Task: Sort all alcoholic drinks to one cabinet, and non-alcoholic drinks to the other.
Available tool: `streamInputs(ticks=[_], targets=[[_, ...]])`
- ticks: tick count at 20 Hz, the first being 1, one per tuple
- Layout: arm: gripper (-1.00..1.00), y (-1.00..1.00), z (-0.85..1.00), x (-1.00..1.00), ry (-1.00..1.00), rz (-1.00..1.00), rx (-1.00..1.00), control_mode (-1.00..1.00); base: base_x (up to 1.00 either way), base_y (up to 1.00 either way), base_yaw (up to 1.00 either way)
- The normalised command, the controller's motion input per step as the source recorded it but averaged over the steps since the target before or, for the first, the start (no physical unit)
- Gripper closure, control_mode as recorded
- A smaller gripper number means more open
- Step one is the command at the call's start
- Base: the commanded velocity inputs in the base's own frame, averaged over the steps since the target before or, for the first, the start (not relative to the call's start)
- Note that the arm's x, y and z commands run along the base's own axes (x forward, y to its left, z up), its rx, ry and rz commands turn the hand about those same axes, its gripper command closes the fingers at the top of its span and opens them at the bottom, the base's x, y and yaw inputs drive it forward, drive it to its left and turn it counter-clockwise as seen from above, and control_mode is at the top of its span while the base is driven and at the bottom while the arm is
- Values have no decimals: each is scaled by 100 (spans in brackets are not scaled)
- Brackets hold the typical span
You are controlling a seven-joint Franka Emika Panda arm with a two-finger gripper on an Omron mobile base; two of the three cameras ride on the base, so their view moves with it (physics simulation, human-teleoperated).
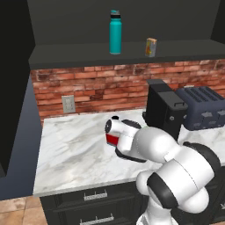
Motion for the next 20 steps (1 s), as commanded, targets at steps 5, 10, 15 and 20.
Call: streamInputs(ticks=[5, 10, 15, 20], targets=[[100, -1, 0, 6, 5, -1, -11, -100, 0, 0, 0], [100, -7, 4, -2, 0, 0, -4, -100, 0, 0, 0], [100, -1, 73, -23, 3, 0, 2, -100, 0, 0, 0], [100, 0, 100, -27, 13, 3, 8, -100, 0, 0, 0]])
